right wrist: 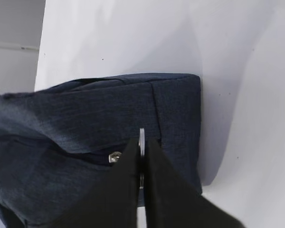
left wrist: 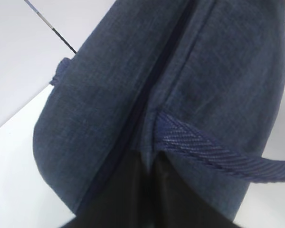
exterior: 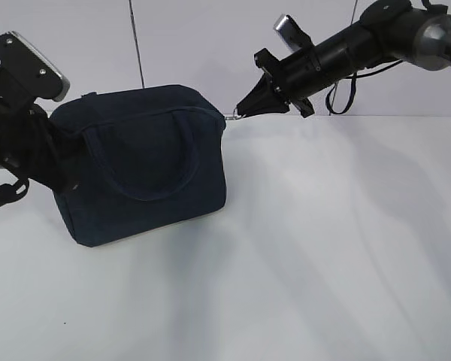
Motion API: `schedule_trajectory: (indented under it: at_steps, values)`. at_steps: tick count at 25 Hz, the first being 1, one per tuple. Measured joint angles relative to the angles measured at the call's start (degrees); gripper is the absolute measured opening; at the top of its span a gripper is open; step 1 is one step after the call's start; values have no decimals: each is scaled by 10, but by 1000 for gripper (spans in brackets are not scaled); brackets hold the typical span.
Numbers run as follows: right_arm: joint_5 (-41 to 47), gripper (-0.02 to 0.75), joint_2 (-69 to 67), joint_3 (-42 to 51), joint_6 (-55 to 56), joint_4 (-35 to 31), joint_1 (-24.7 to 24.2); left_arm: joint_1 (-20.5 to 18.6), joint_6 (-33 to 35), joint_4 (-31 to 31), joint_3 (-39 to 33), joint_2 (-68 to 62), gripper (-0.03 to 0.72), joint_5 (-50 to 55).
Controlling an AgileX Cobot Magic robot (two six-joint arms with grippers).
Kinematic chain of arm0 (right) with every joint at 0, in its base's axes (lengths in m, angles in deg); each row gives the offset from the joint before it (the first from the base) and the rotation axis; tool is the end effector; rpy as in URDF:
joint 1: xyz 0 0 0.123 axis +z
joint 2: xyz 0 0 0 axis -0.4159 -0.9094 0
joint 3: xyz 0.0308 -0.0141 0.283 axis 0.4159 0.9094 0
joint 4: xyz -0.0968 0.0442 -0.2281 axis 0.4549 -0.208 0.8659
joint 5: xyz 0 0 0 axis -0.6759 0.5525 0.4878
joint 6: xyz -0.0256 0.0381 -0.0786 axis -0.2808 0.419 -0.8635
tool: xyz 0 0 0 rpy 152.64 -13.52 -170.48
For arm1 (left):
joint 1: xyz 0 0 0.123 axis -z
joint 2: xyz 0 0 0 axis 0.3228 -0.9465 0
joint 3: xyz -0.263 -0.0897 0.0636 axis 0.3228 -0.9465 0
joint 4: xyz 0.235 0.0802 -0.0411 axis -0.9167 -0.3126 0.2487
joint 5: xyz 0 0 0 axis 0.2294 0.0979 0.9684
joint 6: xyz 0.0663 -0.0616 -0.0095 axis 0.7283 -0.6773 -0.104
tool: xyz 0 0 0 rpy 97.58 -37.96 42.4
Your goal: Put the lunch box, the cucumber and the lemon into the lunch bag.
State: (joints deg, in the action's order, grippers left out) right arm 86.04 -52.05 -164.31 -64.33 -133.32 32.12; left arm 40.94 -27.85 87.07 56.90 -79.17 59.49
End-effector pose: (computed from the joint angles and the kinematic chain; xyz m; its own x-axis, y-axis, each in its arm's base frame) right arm 0.5055 0.1386 0.2068 -0.9290 -0.0723 -0.3630 -0.3347 0.5829 0.7404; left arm 0.2770 -0.1126 0.2236 -0.3180 0.5920 -0.7406 0.5684 0.7442 0.3509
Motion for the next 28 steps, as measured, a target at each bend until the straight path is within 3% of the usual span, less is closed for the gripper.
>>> schedule_trajectory:
  at_steps: [21,24,28]
  values:
    - [0,20,0,0,-404,-8,0,0,0,0,0,0,12,-1]
    - [0,20,0,0,-359,-14,0,0,0,0,0,0,12,-1]
    - [-1,20,0,0,-180,-25,0,0,0,0,0,0,12,-1]
